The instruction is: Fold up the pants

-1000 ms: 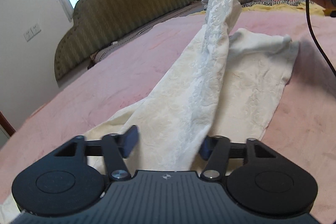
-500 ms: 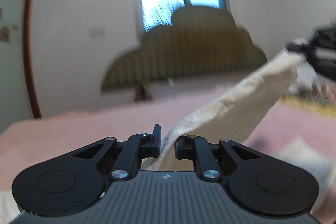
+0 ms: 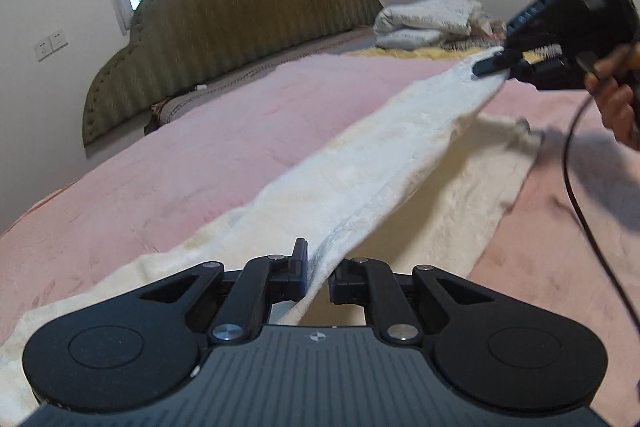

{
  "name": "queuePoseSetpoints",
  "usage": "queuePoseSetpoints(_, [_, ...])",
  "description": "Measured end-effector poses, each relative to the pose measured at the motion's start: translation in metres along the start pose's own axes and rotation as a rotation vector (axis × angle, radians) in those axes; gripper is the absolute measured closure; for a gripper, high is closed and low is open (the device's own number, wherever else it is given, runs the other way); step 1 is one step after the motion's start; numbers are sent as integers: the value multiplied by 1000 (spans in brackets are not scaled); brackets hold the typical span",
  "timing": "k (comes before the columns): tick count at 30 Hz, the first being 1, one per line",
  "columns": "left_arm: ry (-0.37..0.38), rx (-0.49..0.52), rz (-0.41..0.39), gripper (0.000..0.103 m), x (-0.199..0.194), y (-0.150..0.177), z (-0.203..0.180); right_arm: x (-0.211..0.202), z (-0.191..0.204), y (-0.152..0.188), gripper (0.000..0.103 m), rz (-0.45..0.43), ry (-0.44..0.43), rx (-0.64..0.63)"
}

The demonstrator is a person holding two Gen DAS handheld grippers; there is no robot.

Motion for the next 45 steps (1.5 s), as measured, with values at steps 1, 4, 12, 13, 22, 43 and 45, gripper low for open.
queuePoseSetpoints(1, [7, -14, -7, 89, -3, -2, 3, -7, 2, -2, 96, -16, -15, -14])
queuePoseSetpoints(4, [30, 2, 31, 89, -3, 4, -2, -21, 11, -3, 96, -41, -12, -67])
queuePoseSetpoints(12, [44, 80, 75, 89, -4, 32, -23, -15, -20, 26, 96, 62, 100, -27])
queuePoseSetpoints(13, [49, 68, 76, 89, -4, 30, -22, -15, -20, 25, 96, 63, 100, -32])
queuePoseSetpoints(22, [47, 161, 48, 89, -15, 39, -28, -17, -20, 25, 96, 76, 110, -74])
queuePoseSetpoints(43, [22, -209, 112, 25, -1, -4, 41, 44, 74, 3, 55, 166, 200, -675])
queuePoseSetpoints(45, [2, -224, 161, 25, 8, 7, 48, 75, 73, 4, 55, 241, 209, -700])
Point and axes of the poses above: each gripper's, at about its wrist camera, not at the fingertips, and x roughly the way its jaws point, z to its left, y to its underside, the point moved 4 cm from there along x, roughly the way its jaws point, and after that the axes turned 13 degrees about -x, right-handed, at the moved point
